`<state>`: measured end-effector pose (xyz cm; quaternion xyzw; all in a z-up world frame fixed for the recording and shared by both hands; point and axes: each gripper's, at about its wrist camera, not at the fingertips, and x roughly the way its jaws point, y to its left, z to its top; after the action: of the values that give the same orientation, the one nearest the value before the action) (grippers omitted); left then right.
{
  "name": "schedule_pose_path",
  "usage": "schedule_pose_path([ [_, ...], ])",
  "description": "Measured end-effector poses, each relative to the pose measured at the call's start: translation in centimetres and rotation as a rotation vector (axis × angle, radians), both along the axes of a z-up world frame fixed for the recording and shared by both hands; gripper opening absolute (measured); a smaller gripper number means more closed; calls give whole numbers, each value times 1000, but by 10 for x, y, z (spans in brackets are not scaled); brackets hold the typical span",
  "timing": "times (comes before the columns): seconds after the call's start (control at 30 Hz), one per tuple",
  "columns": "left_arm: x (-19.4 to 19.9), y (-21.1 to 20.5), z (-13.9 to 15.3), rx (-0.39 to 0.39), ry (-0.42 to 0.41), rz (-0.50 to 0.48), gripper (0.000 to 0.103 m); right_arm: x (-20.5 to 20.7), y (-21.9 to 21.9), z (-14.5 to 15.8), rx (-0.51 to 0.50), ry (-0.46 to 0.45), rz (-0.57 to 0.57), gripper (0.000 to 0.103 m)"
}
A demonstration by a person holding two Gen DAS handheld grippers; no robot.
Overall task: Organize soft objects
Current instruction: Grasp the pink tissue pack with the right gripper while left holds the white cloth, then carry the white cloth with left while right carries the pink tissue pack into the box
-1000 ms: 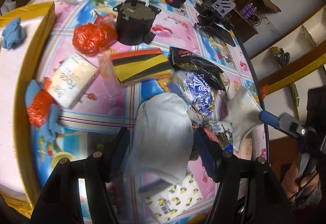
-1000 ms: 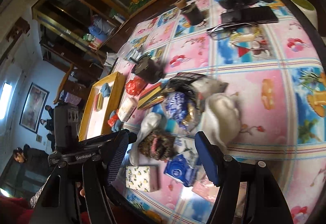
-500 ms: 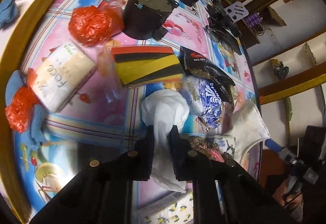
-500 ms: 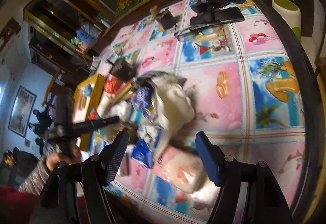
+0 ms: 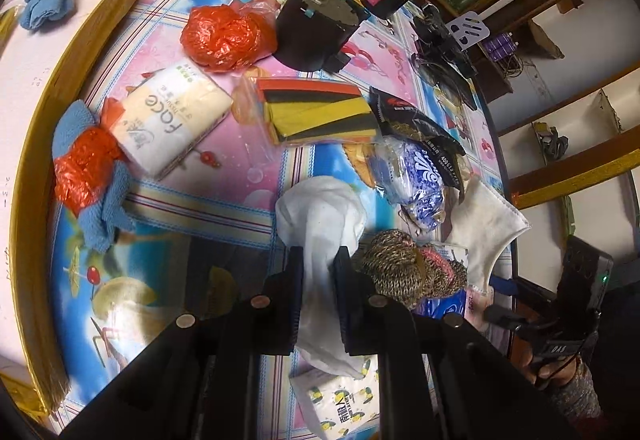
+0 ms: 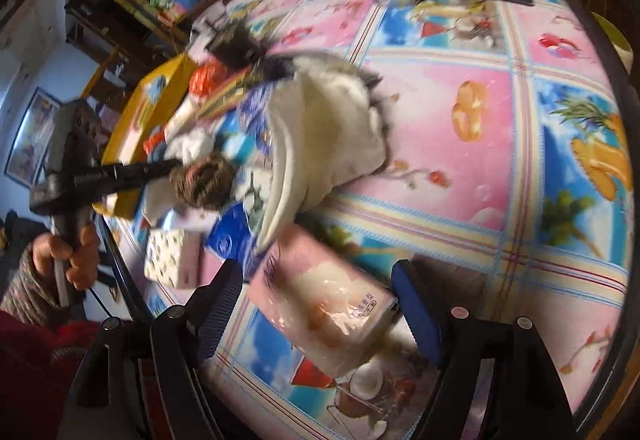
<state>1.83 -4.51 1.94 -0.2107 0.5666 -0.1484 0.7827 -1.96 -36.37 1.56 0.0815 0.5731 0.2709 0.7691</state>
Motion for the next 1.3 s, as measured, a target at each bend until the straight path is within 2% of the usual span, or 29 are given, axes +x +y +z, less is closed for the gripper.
schedule_pose_path([
  [0.1,-3,3,0,2,-2,12,15,-12,12,0,-26,1,78,81],
  [0.3,-8,6,-1,5,2,24,15,-31,44,0,-245,-67,199,82],
  [0.4,-9,5,1,10,-4,22,15,-36,50,1,-295,-87,211,67],
  [0.63,-10,3,7,13,-22,16,15,-48,56,22,-243,-138,236,65],
  [0.87,-14,1,19,26,-57,3,15,-50,53,45,-186,-194,198,65],
  [1.07,-19,6,27,31,-75,13,15,-44,46,49,-166,-210,124,65],
  [1.3,-28,15,40,29,-108,28,15,-39,50,55,-143,-222,104,65],
])
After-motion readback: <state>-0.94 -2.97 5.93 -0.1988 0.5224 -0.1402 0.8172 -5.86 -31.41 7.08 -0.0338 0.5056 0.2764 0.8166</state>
